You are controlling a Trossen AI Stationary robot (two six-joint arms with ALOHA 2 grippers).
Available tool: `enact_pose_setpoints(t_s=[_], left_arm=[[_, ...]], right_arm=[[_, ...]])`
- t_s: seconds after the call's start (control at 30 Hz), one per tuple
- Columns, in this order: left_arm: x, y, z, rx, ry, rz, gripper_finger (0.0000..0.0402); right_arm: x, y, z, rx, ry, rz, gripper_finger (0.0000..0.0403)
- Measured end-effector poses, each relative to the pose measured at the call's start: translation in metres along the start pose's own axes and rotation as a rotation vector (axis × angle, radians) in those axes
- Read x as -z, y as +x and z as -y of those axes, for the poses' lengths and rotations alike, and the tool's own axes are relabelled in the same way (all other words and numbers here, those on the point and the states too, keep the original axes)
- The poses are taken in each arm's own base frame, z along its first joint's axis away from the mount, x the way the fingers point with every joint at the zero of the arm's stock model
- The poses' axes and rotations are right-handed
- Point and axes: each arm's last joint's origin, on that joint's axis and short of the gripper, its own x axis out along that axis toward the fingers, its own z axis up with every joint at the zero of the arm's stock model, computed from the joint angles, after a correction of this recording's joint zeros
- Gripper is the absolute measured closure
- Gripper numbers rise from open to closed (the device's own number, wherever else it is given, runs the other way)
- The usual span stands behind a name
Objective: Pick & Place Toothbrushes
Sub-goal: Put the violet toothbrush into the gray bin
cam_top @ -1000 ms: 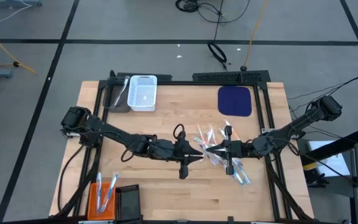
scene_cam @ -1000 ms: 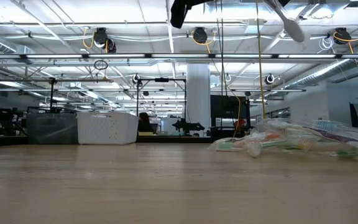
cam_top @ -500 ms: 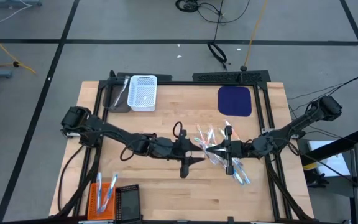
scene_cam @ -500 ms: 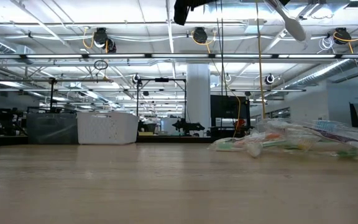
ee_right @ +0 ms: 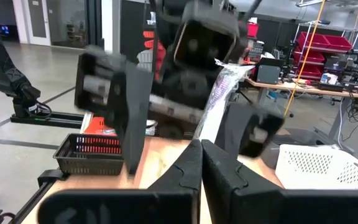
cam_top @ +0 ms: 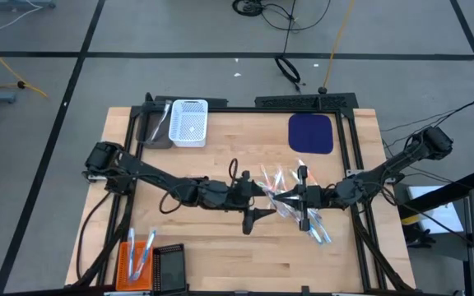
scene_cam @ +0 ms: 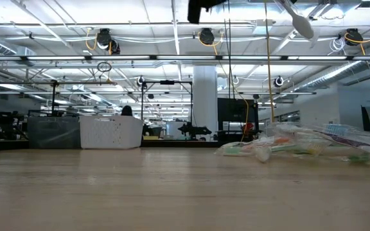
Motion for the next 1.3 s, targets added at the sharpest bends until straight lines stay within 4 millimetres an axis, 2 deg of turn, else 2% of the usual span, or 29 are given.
enact_pose_setpoints(t_s=[0.27,0.8,0.93,1.3], left_arm=[[0.023,0.021,-0.006,0.016,-0.028,0.111,0.0144],[0.024,0.023,-0.010,0.007,-0.044,0.117,0.0150],[0.024,0.023,-0.012,0.002,-0.043,0.117,0.0190],[0.024,0.023,-0.012,0.001,-0.034,0.117,0.0346]], right_arm=[[0.000,0.000,0.000,-0.002,0.000,-0.001,0.0403],[0.000,0.000,0.000,-0.002,-0.002,-0.001,0.0403],[0.000,0.000,0.000,-0.002,-0.004,-0.001,0.0403],[0.000,0.000,0.000,-0.003,-0.005,-0.003,0.0403]])
